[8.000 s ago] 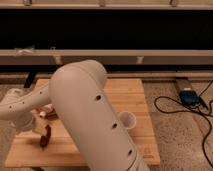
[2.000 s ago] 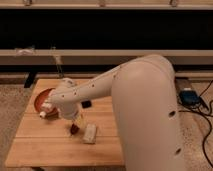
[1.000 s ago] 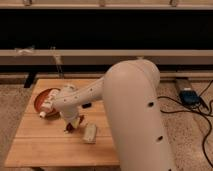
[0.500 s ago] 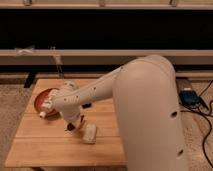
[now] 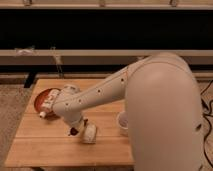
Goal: Place the pepper on the white sponge
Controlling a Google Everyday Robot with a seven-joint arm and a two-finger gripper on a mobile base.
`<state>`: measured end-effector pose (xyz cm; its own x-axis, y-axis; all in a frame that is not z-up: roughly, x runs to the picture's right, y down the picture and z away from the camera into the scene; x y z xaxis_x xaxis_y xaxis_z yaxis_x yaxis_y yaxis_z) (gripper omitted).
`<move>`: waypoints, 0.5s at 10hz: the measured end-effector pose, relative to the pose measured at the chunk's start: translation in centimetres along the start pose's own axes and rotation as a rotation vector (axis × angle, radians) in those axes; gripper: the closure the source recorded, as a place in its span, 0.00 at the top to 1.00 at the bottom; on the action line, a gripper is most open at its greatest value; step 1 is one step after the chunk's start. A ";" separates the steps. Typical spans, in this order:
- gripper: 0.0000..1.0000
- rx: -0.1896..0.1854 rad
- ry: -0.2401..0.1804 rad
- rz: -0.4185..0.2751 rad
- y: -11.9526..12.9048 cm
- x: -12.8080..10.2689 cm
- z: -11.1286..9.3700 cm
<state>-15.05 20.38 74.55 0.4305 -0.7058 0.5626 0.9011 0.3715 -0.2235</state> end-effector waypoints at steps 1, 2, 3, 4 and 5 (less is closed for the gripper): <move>0.00 -0.005 0.002 0.005 0.7 -0.2 -0.3; 0.00 -0.014 0.004 0.014 1.6 -0.4 -0.4; 0.00 -0.024 0.004 0.024 2.4 -0.5 -0.5; 0.00 -0.037 0.002 0.039 3.4 -0.7 -0.3; 0.00 -0.049 0.001 0.054 4.3 -0.8 0.0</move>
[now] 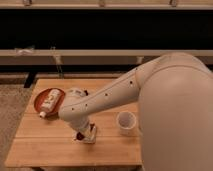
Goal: Place the pepper on the white sponge
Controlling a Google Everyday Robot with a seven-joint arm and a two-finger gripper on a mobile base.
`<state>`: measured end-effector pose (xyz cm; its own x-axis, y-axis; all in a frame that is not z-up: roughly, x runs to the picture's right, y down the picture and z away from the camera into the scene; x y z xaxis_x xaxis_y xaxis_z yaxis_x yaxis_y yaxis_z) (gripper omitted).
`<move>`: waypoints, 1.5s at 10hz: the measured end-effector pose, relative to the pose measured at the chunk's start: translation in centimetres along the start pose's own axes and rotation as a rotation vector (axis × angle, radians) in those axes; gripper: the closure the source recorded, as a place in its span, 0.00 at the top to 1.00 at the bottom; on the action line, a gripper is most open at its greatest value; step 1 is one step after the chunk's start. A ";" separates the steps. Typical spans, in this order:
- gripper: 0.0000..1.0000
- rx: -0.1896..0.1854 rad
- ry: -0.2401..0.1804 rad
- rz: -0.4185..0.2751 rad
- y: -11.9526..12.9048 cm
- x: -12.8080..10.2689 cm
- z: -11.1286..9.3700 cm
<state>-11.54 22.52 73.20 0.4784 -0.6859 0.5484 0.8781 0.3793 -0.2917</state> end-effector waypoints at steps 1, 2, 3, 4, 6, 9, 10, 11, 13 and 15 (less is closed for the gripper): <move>0.00 -0.003 -0.001 0.009 0.3 0.0 0.3; 0.00 -0.004 0.000 0.016 0.4 -0.1 0.7; 0.00 -0.005 0.002 0.022 0.4 -0.3 1.2; 0.00 -0.008 0.004 0.029 0.5 -0.2 1.6; 0.00 -0.008 0.011 0.038 0.4 0.4 1.9; 0.00 -0.016 0.024 0.044 0.2 1.3 2.0; 0.00 -0.016 0.027 0.044 0.1 1.5 1.9; 0.00 -0.016 0.029 0.043 0.0 1.6 1.9; 0.10 -0.017 0.031 0.042 -0.1 2.0 2.0; 0.31 -0.021 0.029 0.045 -0.1 2.1 2.2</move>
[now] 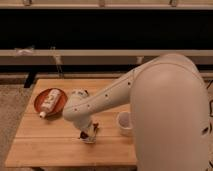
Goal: Place the pepper on the white sponge
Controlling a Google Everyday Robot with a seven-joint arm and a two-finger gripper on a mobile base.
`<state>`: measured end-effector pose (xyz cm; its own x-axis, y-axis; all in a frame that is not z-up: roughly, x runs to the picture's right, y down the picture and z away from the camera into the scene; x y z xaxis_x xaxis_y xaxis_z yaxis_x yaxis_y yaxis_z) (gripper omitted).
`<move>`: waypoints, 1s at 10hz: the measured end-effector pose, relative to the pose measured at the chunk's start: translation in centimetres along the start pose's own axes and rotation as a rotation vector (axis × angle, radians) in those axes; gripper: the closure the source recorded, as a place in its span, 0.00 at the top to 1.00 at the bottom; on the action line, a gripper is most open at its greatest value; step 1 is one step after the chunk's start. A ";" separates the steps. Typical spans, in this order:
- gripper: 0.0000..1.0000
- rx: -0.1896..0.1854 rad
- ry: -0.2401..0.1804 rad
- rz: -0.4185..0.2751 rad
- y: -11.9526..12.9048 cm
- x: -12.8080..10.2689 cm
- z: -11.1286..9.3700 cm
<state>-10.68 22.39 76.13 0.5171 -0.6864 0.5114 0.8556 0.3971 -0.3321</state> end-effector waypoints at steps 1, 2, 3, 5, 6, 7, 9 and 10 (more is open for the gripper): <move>0.41 -0.003 -0.001 0.002 0.0 0.1 0.2; 0.51 -0.007 -0.002 0.003 0.1 0.1 0.3; 0.59 -0.010 -0.003 0.004 0.2 0.1 0.4; 0.73 -0.017 -0.010 0.004 0.3 0.1 0.7; 0.73 -0.019 -0.011 0.003 0.3 0.1 0.7; 0.73 -0.021 -0.010 0.000 0.3 0.0 0.7; 0.73 -0.024 -0.004 -0.004 0.2 0.1 0.4; 0.73 -0.023 0.000 -0.006 0.2 0.1 0.0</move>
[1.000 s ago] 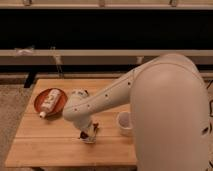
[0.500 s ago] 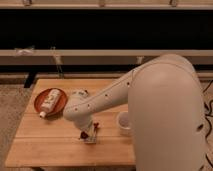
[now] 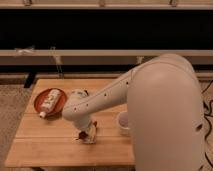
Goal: Place the pepper on the white sponge
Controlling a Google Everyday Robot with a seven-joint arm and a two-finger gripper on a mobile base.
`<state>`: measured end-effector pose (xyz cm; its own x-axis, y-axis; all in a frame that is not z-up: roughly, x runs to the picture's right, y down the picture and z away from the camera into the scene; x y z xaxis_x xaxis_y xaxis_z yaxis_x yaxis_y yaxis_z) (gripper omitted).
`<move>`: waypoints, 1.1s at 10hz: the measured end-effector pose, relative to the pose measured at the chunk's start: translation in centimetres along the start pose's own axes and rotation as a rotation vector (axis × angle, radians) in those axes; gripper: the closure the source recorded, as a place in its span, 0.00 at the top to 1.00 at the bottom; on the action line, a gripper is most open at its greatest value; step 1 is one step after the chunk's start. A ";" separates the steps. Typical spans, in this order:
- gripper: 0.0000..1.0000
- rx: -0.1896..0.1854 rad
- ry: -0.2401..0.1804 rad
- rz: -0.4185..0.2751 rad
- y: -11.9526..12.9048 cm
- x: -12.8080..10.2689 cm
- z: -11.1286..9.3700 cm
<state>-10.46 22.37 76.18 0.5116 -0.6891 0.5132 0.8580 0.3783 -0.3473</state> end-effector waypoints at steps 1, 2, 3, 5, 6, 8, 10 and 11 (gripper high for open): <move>0.73 0.001 0.004 -0.002 -0.1 0.1 -0.3; 0.73 0.004 0.011 -0.007 -0.2 0.1 -0.9; 0.73 0.013 0.017 -0.009 -0.4 0.2 -1.8; 0.73 0.043 0.033 -0.012 -0.8 0.7 -4.7; 0.73 0.059 0.037 -0.013 -1.0 0.9 -6.0; 0.73 0.073 0.039 -0.010 -1.1 1.1 -7.0; 0.73 0.074 0.039 -0.013 -1.2 1.0 -7.1; 0.73 0.074 0.038 -0.012 -1.2 1.0 -7.0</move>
